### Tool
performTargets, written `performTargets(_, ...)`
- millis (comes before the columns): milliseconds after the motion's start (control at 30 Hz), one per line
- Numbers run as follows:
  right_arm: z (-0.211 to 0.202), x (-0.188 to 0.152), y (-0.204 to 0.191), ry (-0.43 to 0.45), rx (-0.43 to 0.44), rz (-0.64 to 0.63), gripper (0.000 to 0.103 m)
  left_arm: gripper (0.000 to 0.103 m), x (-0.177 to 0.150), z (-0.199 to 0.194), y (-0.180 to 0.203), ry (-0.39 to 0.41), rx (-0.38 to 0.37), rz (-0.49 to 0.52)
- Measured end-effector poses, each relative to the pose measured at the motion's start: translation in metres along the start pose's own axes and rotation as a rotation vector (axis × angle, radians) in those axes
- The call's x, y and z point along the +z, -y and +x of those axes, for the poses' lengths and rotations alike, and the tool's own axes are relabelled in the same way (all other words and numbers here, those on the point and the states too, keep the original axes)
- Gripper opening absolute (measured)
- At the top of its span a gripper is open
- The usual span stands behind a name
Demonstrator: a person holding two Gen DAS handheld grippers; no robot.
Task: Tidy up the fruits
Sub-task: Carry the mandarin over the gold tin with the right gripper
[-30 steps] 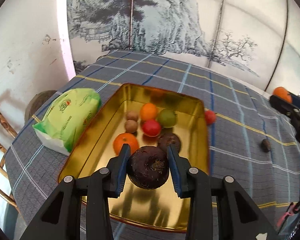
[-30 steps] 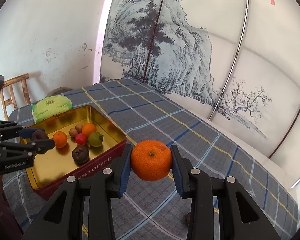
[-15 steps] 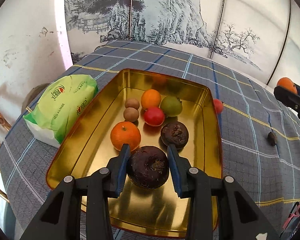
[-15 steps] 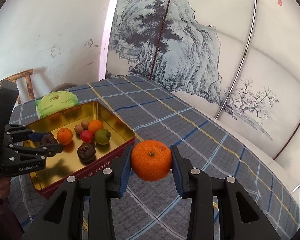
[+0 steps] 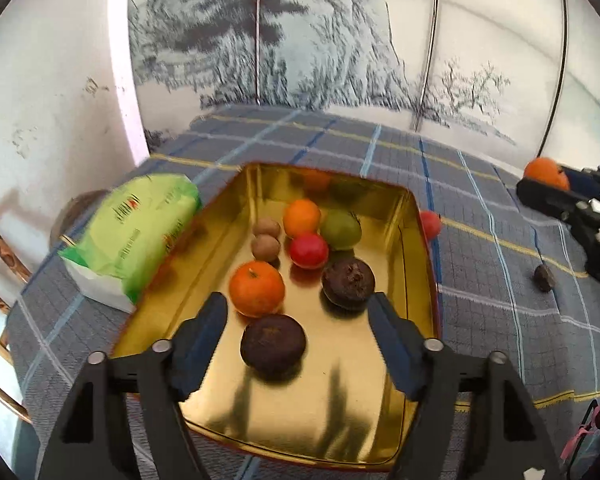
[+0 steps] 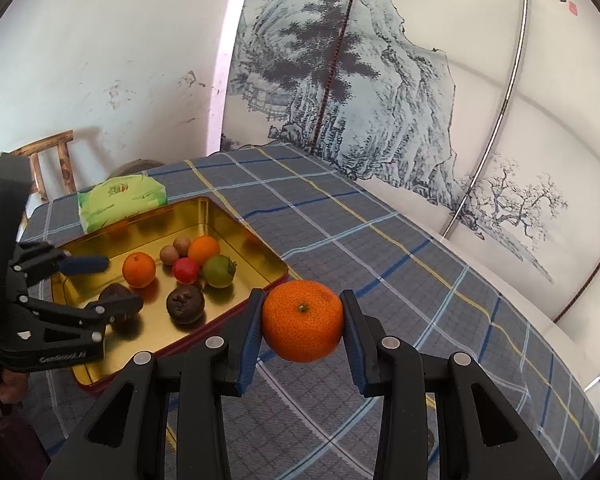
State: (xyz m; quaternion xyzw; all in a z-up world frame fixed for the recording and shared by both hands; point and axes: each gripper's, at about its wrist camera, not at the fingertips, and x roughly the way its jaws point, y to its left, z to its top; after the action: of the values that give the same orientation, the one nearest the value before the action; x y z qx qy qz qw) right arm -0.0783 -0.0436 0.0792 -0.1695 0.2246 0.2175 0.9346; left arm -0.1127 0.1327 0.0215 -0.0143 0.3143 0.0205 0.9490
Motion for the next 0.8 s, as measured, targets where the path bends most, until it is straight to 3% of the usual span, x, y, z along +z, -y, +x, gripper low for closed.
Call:
performTargets(133,0.002,0.006,-0.006,-0.002,0.022,-0.004,0.039,0.088,-0.002,-0.018,-0.008,0.065,0.026,-0.016)
performTargets(367,0.014,0.019,-0.026,-0.013,0.115,0.002,0.039,0.095,-0.015,-0.046,-0.02,0.155,0.183,0.003)
performTargets(800,0.067,0.032,-0.07,-0.107,0.336,0.054,0.039,0.099,-0.026,-0.055,-0.037,0.118,0.196,0.014)
